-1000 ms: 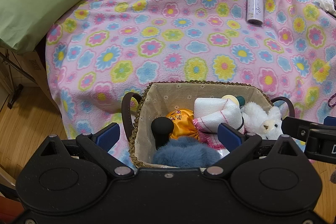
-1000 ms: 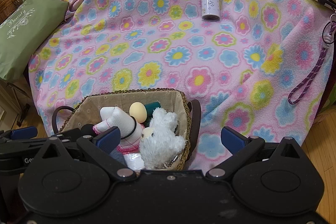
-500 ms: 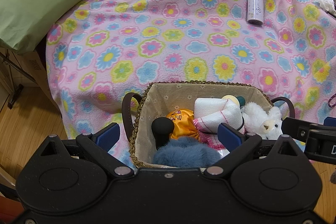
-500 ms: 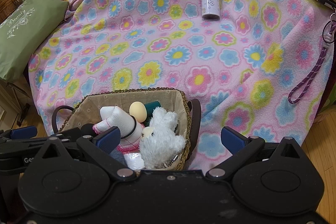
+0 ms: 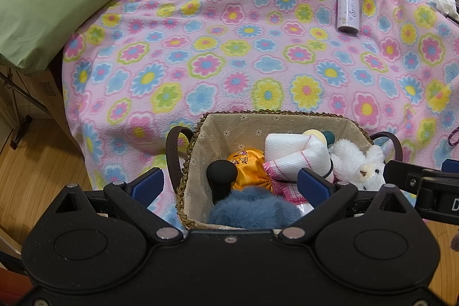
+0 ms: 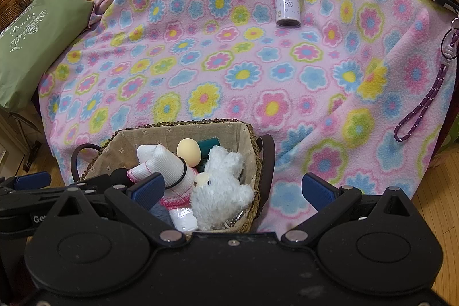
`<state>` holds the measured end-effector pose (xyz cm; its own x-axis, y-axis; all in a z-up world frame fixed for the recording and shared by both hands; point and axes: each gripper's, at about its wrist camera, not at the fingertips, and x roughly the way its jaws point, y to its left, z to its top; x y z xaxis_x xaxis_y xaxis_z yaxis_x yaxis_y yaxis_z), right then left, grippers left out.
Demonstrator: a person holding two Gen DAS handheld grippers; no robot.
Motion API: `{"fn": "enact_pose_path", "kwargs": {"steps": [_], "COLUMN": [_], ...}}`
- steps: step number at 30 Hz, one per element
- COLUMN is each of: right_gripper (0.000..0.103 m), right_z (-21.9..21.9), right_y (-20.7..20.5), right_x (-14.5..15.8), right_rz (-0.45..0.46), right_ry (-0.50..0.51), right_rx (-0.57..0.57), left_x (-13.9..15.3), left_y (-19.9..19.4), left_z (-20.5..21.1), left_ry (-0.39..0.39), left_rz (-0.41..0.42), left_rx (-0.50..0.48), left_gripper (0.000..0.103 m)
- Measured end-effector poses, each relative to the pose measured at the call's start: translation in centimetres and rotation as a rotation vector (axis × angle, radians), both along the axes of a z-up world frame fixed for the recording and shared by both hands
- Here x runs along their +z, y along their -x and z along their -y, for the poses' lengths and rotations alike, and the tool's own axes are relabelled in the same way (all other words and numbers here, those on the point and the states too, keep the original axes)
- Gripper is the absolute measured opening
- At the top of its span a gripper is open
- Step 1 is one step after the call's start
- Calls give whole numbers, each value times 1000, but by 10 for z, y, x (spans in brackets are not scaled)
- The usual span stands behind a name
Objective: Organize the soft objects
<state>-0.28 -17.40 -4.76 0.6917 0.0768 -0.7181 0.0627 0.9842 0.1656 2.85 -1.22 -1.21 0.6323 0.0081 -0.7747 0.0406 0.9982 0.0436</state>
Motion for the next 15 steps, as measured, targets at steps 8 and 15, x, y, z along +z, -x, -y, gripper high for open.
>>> {"fn": "enact_pose_path", "kwargs": {"steps": [8,15], "right_gripper": [102,102], "right_z": [0,0], "right_y": [0,0], "right_x": [0,0], "right_rz": [-1,-1], "right_ry": [0,0], "right_rx": [0,0], "left_x": [0,-1], "left_y": [0,2], "left_z": [0,-1], "left_ry": [-1,-4], "left_rz": [1,1], "left_rx": [1,3], "left_gripper": [97,97]}}
